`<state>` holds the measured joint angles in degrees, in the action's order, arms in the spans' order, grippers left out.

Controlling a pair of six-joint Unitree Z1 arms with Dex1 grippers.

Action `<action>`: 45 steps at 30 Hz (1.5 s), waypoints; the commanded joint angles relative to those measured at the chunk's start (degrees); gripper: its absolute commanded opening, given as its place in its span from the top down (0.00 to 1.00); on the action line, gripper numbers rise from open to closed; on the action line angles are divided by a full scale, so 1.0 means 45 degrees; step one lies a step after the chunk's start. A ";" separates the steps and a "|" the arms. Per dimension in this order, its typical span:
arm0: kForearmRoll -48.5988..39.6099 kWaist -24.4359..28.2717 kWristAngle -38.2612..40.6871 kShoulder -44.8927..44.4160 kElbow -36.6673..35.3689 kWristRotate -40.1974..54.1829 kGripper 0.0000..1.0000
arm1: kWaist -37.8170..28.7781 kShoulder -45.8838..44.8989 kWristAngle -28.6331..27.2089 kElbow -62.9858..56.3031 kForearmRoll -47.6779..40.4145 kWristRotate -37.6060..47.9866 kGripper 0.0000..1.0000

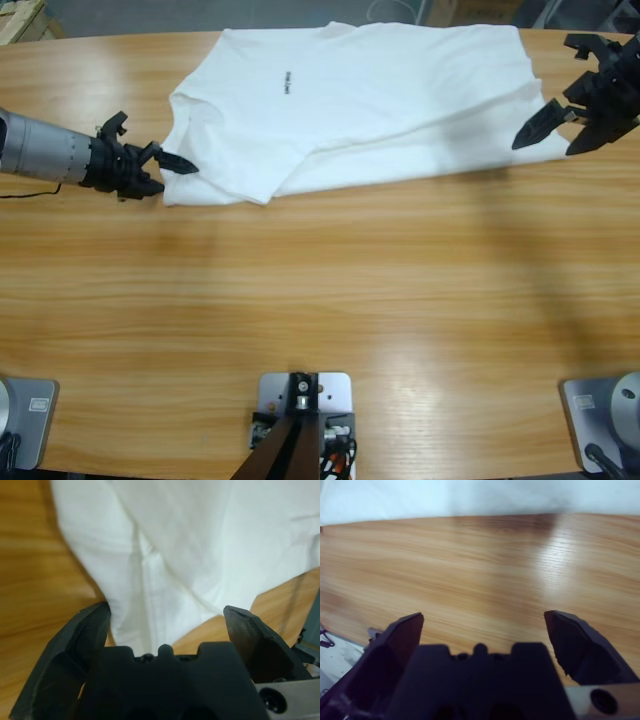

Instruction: Fold clothes

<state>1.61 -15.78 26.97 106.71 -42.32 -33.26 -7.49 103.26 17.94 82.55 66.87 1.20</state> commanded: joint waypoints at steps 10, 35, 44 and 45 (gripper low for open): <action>0.0466 -0.0645 0.0839 0.2145 -0.0350 -0.0520 0.68 | 0.0356 -0.0478 0.0075 -0.0260 0.0237 -0.0283 0.00; 0.0173 0.0609 0.0745 0.0747 -0.0237 -0.0239 1.00 | 0.5192 -0.1024 0.5169 -0.5713 -0.6521 0.3869 0.10; -0.0385 0.0699 0.0655 0.0106 -0.0284 -0.0227 1.00 | 0.5727 -0.0431 0.4684 -0.7635 -0.9802 0.5846 0.10; -0.0436 0.0753 0.0648 0.0059 -0.0284 -0.0215 1.00 | 0.5727 -0.0290 0.4665 -0.7662 -1.0025 0.5908 0.10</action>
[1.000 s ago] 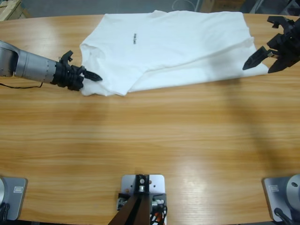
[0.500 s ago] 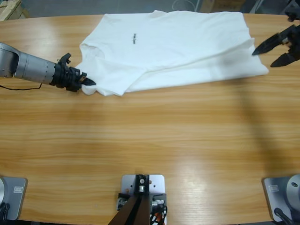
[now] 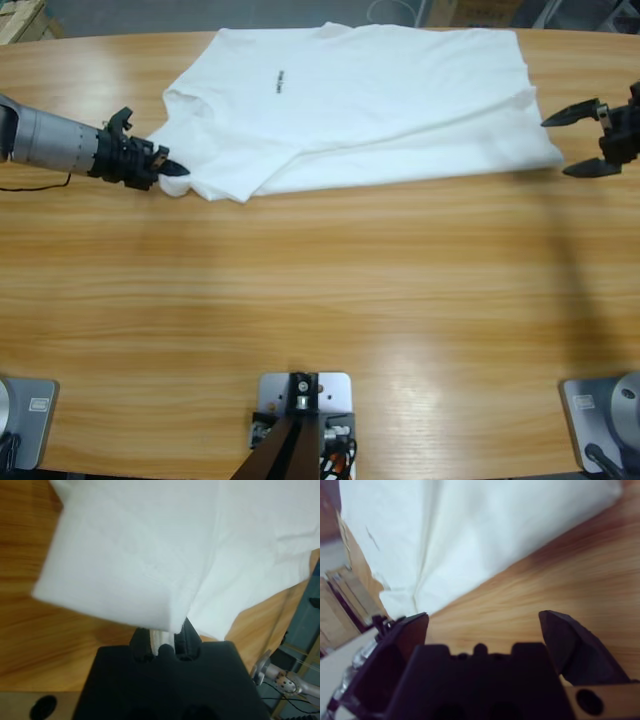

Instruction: Fold clothes

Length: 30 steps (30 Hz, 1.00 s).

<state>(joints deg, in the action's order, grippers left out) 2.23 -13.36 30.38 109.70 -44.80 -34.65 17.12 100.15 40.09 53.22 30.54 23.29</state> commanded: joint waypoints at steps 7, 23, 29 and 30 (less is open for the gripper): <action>-0.1108 0.0606 -0.0110 -0.0862 0.0253 0.0415 1.00 | 0.0572 0.1603 -0.0295 -0.1143 -0.2927 0.1095 0.11; -0.1483 0.0915 -0.0110 -0.0959 0.0191 0.0657 1.00 | 0.0786 0.3010 -0.0830 -0.0693 -0.3795 0.0665 0.11; -0.1546 0.0942 -0.0130 -0.0932 0.0179 0.0689 1.00 | 0.0786 0.3369 -0.0764 -0.0779 -0.4115 0.0587 0.17; -0.1550 0.0950 -0.0130 -0.0936 0.0187 0.0689 1.00 | 0.0786 0.3420 -0.0764 -0.0857 -0.4216 0.0587 0.19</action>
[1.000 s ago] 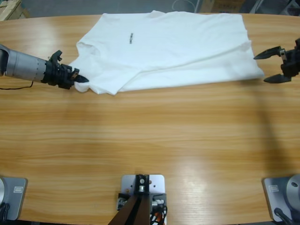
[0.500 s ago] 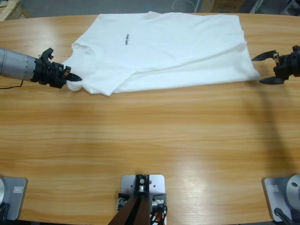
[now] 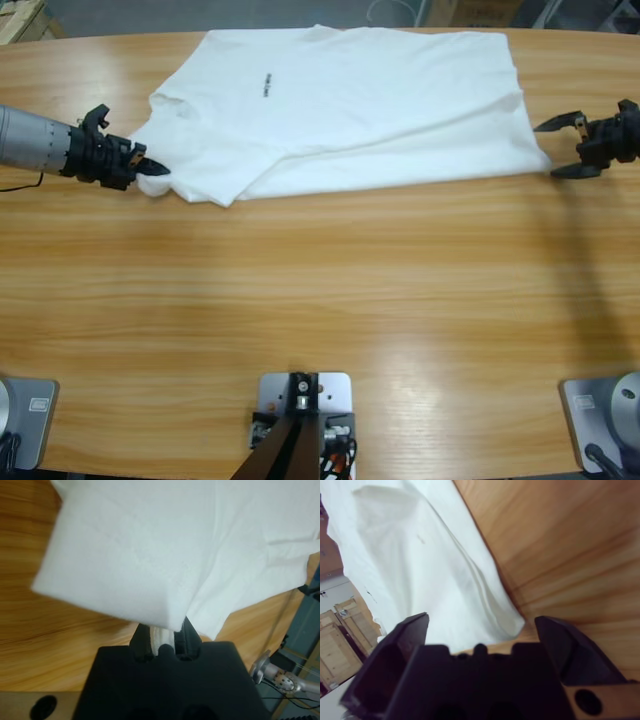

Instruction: Fold clothes

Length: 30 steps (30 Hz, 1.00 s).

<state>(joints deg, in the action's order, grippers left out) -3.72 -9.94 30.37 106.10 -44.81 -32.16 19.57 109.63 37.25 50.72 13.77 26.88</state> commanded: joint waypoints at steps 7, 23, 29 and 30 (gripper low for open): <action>-0.0228 0.0197 -0.0147 -0.0090 0.0172 0.0175 1.00 | 0.0190 0.1482 -0.0012 -0.0977 -0.0947 -0.0232 0.23; -0.0228 0.0197 -0.0147 -0.0102 0.0172 0.0195 1.00 | -0.1037 0.1857 0.0199 -0.1567 -0.1326 0.0022 0.41; -0.0228 0.0217 -0.0147 -0.0122 0.0165 0.0195 1.00 | -0.1033 0.1927 0.0137 -0.1641 -0.1361 0.0022 1.00; -0.0228 0.0217 -0.0147 -0.0122 0.0172 0.0195 1.00 | -0.1029 0.1935 0.0109 -0.1649 -0.1361 0.0022 1.00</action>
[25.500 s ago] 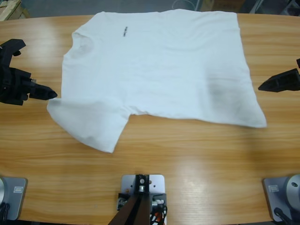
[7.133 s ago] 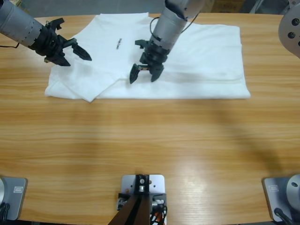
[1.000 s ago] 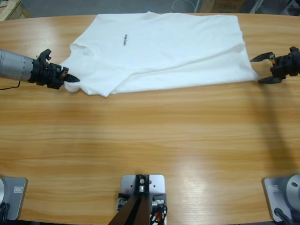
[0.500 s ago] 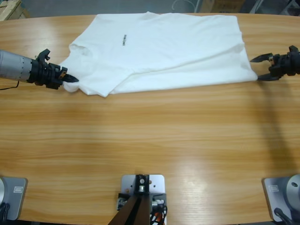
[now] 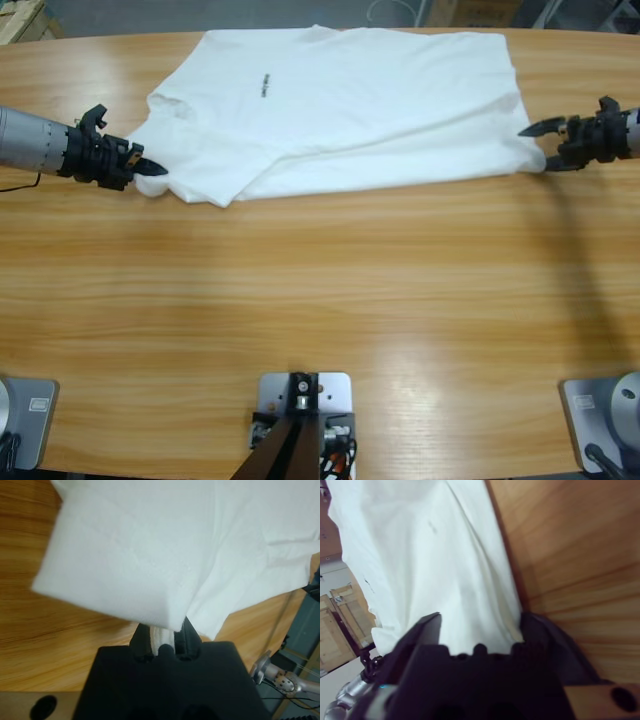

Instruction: Fold clothes

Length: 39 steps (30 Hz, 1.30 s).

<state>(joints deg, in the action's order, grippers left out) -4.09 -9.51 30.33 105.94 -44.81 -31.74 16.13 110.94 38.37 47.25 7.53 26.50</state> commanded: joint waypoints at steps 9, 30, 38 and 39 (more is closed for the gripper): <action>-0.0388 0.0242 -0.0139 -0.0261 0.0161 0.0190 1.00 | -0.0263 0.1210 -0.0235 -0.0958 0.0045 0.0067 1.00; -0.4361 0.2066 0.0185 -0.3406 -0.0163 0.1768 1.00 | -0.0275 -0.6380 -0.0106 -0.2876 0.5338 -0.0460 1.00; -0.6115 0.2167 0.0193 -0.5851 -0.0882 0.1366 1.00 | -0.0345 -0.8696 0.0199 -0.3044 0.6939 -0.0378 1.00; -0.6138 0.2156 0.0193 -0.5800 -0.0855 0.1292 1.00 | -0.0447 -0.8775 0.0203 -0.3040 0.6998 -0.0343 1.00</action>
<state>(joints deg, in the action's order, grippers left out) -27.56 -0.86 30.67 86.66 -47.16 -24.25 15.16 78.63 38.38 35.10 35.23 25.09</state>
